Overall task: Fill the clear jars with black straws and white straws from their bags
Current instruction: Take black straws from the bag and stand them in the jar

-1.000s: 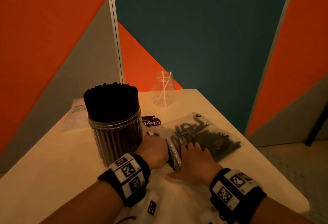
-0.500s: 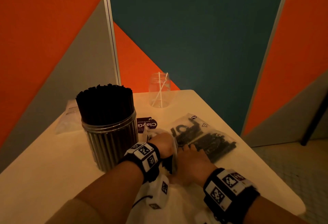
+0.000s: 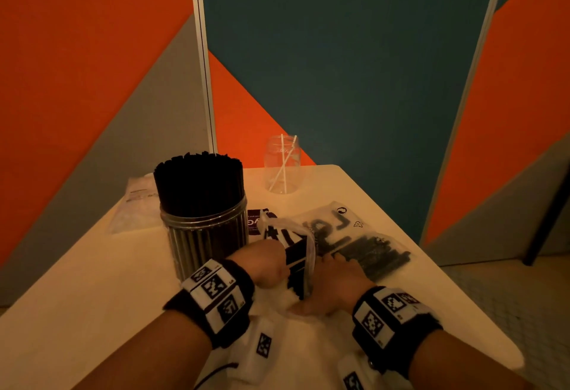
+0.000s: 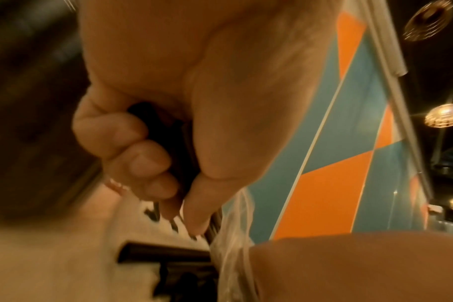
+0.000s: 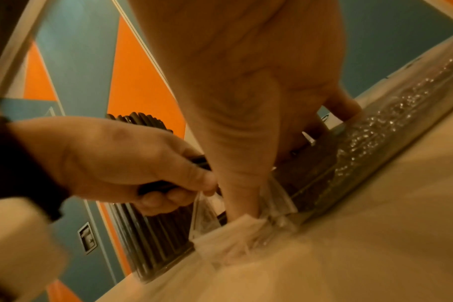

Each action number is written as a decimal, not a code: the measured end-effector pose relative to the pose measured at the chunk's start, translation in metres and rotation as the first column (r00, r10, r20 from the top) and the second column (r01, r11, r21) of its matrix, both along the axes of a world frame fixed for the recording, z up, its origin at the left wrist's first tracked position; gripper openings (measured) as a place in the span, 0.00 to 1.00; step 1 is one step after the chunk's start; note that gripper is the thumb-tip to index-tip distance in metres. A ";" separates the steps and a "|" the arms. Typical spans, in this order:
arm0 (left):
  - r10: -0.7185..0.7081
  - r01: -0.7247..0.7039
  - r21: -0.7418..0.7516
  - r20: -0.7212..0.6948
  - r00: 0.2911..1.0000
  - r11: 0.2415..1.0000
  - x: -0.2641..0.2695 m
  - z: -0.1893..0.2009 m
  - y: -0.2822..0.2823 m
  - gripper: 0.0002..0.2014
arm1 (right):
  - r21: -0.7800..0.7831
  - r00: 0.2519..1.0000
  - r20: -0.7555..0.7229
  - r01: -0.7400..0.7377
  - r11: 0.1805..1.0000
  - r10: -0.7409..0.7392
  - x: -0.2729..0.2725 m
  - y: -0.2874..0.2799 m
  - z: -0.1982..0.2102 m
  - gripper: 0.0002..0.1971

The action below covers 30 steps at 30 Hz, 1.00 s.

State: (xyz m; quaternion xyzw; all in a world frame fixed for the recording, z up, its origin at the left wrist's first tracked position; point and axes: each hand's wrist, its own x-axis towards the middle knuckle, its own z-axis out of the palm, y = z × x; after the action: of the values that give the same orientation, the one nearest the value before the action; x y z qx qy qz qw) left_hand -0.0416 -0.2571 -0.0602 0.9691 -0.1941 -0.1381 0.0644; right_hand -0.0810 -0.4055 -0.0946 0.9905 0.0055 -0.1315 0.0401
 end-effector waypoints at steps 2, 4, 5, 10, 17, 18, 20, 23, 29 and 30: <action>0.023 -0.022 -0.028 0.007 1.000 0.999 -0.013 0.004 0.015 0.14 | 0.012 1.000 0.003 0.003 1.000 -0.003 0.000 0.000 0.003 0.60; 0.047 -0.046 -0.049 0.019 0.999 0.998 -0.028 0.010 0.029 0.12 | 0.036 1.000 0.007 0.005 0.999 -0.005 0.001 0.000 0.005 0.58; 0.056 -0.054 -0.059 0.033 0.998 0.997 -0.036 0.013 0.037 0.10 | 0.049 1.000 0.007 0.005 0.999 -0.005 0.001 0.001 0.006 0.57; 0.058 -0.052 -0.099 0.065 0.996 0.994 -0.074 0.040 0.079 0.03 | 0.047 0.999 -0.010 0.044 0.998 -0.044 0.004 0.005 0.012 0.54; -0.004 0.021 -0.187 0.092 0.996 0.982 -0.114 0.066 0.123 0.04 | 0.149 0.997 -0.023 0.079 0.986 -0.077 0.004 0.002 0.014 0.54; -0.009 0.028 -0.208 0.091 0.996 0.978 -0.115 0.065 0.124 0.04 | 0.270 0.996 -0.058 0.086 0.959 -0.073 0.003 -0.001 0.018 0.53; -0.015 0.037 -0.250 0.088 0.996 0.967 -0.116 0.060 0.125 0.05 | 0.560 0.989 -0.128 0.129 0.818 -0.068 -0.003 -0.009 0.030 0.54; -0.006 0.031 -0.325 0.079 0.997 0.945 -0.112 0.050 0.128 0.05 | 0.903 0.995 -0.078 0.096 0.418 -0.060 -0.021 -0.029 0.057 0.65; -0.141 0.084 -0.550 -0.063 0.988 0.831 -0.104 0.040 0.108 0.05 | 0.954 0.910 0.294 -0.296 0.040 -0.292 -0.027 -0.026 0.092 0.27; -0.166 0.083 -0.579 -0.092 0.982 0.811 -0.103 0.039 0.101 0.04 | 0.929 0.868 0.368 -0.356 0.097 -0.333 -0.026 -0.020 0.095 0.25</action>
State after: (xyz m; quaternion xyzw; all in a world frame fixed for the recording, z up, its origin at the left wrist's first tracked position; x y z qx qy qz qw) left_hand -0.1446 -0.1557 -0.0214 0.8781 -0.2849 -0.1440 0.3564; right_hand -0.1071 -0.4259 0.0003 0.7488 0.0900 0.1668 -0.6351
